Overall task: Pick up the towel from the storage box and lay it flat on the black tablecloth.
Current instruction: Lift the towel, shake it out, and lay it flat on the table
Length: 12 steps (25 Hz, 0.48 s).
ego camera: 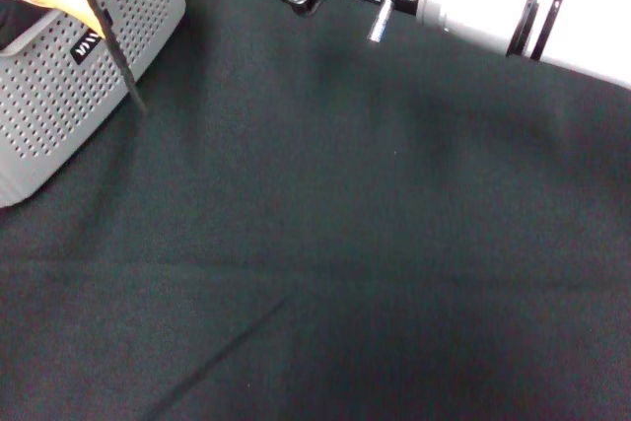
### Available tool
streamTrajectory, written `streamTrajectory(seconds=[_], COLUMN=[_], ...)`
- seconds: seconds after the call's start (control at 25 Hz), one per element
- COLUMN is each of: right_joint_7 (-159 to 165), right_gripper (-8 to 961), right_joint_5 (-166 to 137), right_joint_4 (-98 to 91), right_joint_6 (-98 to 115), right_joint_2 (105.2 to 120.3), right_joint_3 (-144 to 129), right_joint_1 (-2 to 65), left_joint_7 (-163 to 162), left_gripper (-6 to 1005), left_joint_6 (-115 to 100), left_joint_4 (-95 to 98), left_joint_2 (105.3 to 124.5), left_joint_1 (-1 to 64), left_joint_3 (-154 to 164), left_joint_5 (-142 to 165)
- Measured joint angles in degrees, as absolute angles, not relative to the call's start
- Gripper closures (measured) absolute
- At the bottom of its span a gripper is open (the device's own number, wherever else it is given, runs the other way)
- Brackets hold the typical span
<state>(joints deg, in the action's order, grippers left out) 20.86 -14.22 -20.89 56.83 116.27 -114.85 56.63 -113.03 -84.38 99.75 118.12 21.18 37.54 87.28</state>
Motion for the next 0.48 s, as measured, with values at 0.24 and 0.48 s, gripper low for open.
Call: streamTrajectory(seconds=[0.24, 0.48], right_joint_7=[20.73, 20.68], right_gripper=[685, 762], right_joint_5=[-14.23, -14.24], right_joint_4=[-20.92, -21.14], right_joint_6=[57.79, 58.05], right_joint_2=[116.28, 116.28], right_joint_3=[-114.94, -114.85], right_joint_1=[56.43, 55.99], left_joint_7=[-113.11, -113.11], left_gripper=[968, 968], left_joint_6=[-84.61, -84.83], left_joint_4=[99.77, 99.75], left_joint_2=[118.13, 118.12], left_joint_1=[21.18, 20.85], left_joint_3=[37.6, 37.49], left_joint_5=[87.27, 87.27])
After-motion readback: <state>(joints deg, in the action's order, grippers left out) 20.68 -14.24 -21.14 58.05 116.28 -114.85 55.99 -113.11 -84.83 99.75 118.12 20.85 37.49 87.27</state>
